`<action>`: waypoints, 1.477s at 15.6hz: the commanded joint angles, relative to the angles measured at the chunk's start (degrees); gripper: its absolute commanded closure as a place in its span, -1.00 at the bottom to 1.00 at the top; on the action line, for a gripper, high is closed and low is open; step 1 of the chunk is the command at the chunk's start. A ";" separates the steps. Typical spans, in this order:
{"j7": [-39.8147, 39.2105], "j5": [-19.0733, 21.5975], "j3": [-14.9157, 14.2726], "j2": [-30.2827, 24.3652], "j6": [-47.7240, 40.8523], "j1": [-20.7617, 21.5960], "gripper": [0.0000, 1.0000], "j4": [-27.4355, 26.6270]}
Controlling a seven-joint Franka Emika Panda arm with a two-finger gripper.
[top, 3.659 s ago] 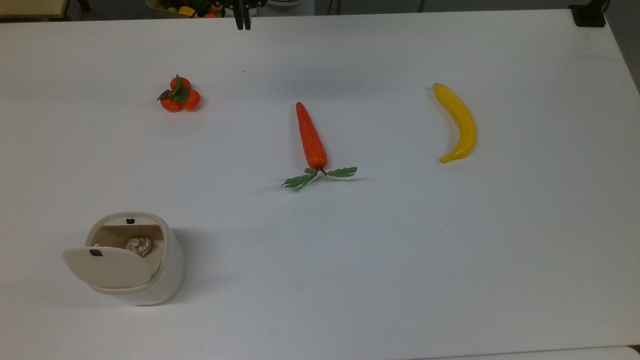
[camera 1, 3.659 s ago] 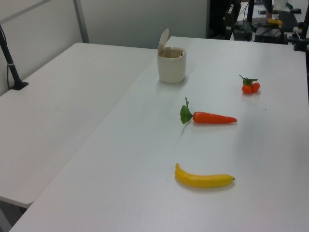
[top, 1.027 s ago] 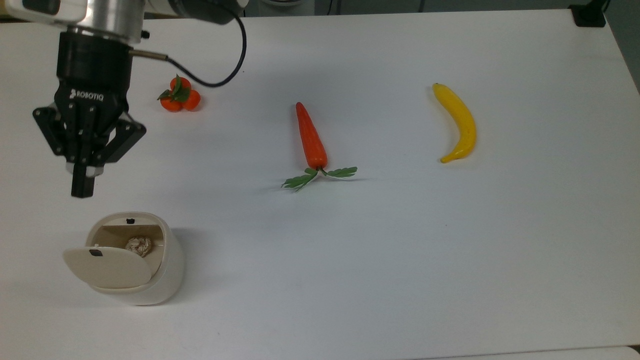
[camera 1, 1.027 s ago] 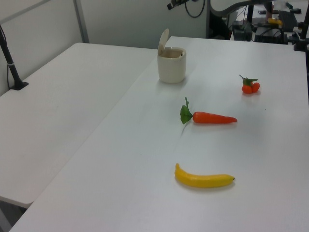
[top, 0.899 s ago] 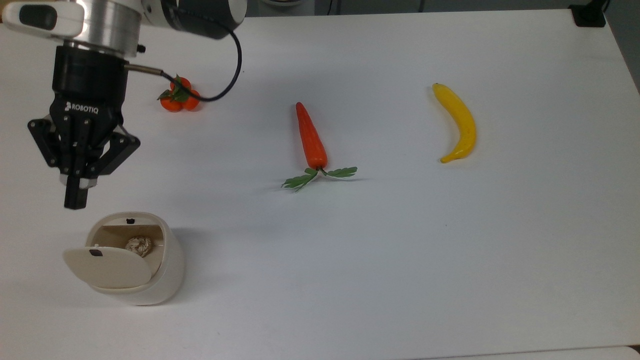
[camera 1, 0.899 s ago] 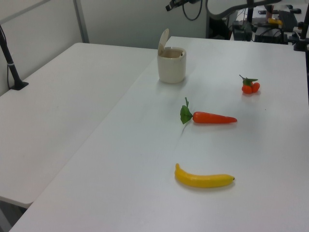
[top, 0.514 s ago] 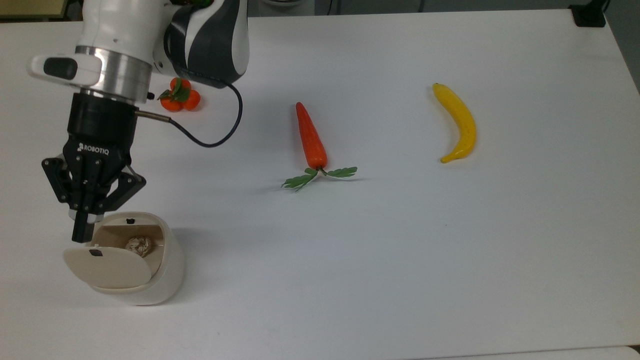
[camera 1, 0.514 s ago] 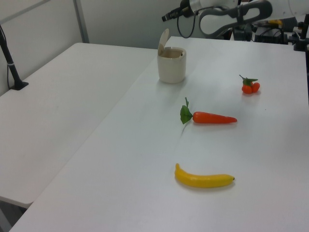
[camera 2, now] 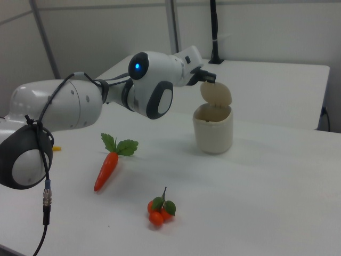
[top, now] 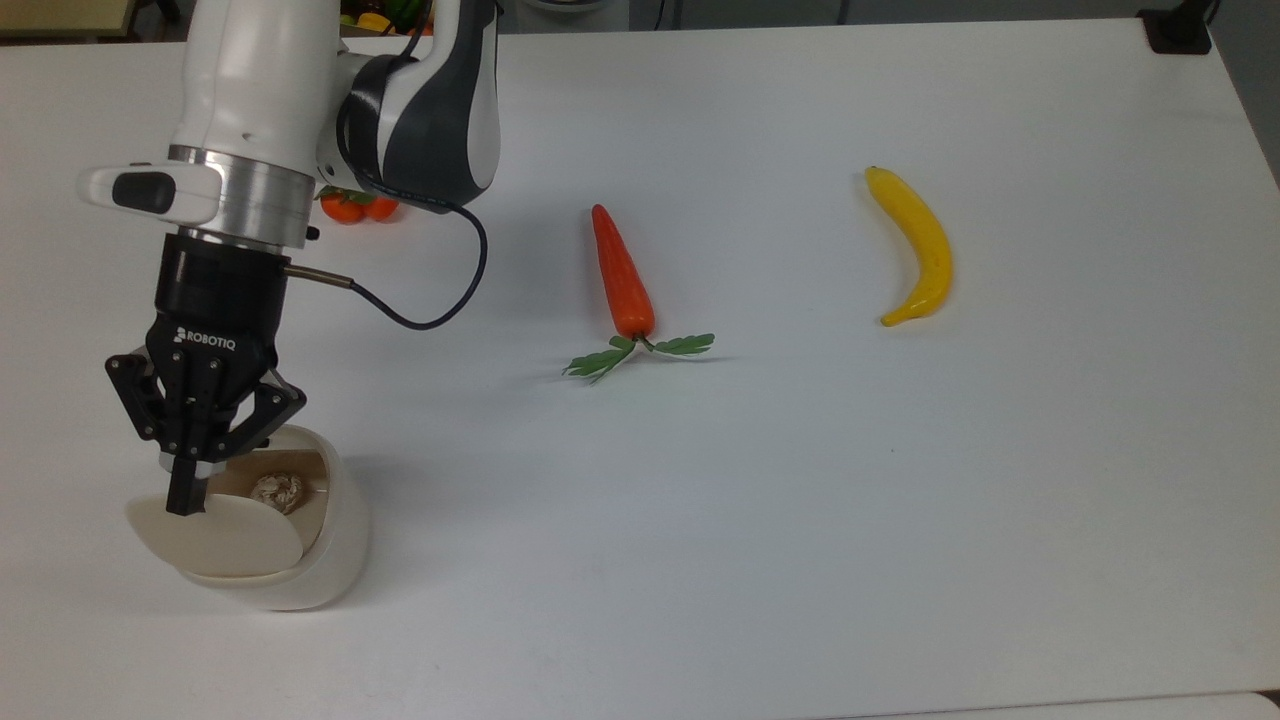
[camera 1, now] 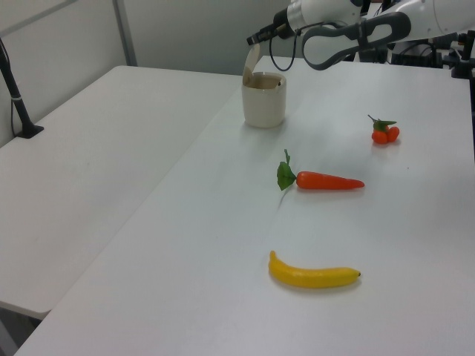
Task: Close garbage bin
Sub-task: 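Push the raised lid with the gripper fingers to swing it shut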
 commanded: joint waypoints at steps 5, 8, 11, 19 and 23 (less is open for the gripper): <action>-0.72 -1.09 -0.81 0.43 0.64 0.56 1.00 -1.11; -0.64 -0.83 -0.81 -2.02 0.55 0.47 1.00 -4.27; -0.72 -0.92 -0.81 -4.40 0.47 0.21 1.00 -9.28; -0.72 -0.92 -0.73 -7.57 0.20 -0.23 1.00 -15.87; -0.72 -0.92 -0.73 -8.62 -0.06 -0.32 1.00 -18.16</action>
